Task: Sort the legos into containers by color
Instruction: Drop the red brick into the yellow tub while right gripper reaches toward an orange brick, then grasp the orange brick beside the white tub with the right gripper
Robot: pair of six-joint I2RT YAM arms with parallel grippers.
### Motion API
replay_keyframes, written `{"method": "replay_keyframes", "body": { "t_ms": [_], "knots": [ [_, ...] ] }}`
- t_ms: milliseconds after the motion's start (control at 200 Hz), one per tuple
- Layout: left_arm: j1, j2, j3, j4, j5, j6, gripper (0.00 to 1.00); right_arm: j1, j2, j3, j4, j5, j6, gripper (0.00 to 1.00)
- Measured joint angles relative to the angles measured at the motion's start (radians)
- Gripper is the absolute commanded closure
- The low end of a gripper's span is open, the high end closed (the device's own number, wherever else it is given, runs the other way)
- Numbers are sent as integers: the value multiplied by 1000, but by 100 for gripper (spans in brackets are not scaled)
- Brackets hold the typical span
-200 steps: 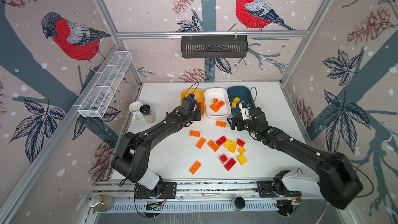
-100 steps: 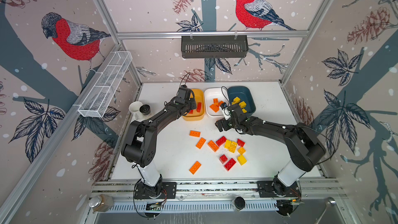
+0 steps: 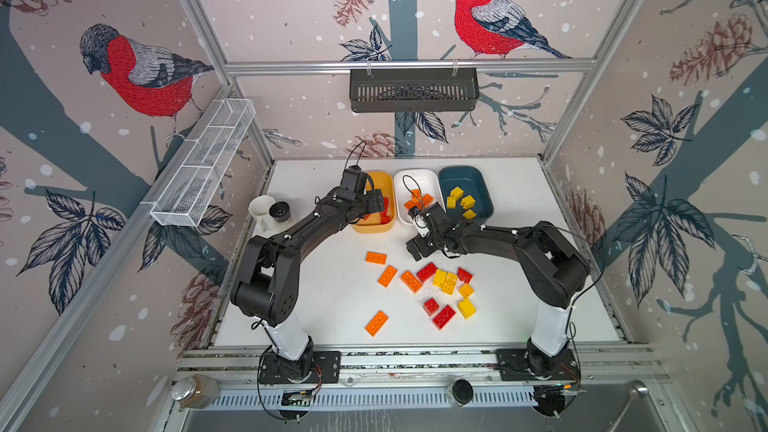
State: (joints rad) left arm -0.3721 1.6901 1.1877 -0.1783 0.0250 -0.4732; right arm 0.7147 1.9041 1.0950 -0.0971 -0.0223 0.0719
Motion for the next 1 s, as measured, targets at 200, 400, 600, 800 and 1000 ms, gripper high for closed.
{"method": "replay_keyframes", "body": {
  "t_ms": [200,400,600,800,1000],
  "knots": [
    [0,-28,-26,-6,1,1,7,12,7,2,2,8,5,26],
    [0,-42,-48,-8,3,2,3,31,7,-5,15,38,34,40],
    [0,-54,-60,-9,29,3,3,77,11,11,-6,153,32,50],
    [0,-54,-61,-9,50,11,3,76,23,31,-25,182,33,62],
    [0,-56,-68,-11,52,11,3,81,3,19,-47,222,26,71]
  ]
}}
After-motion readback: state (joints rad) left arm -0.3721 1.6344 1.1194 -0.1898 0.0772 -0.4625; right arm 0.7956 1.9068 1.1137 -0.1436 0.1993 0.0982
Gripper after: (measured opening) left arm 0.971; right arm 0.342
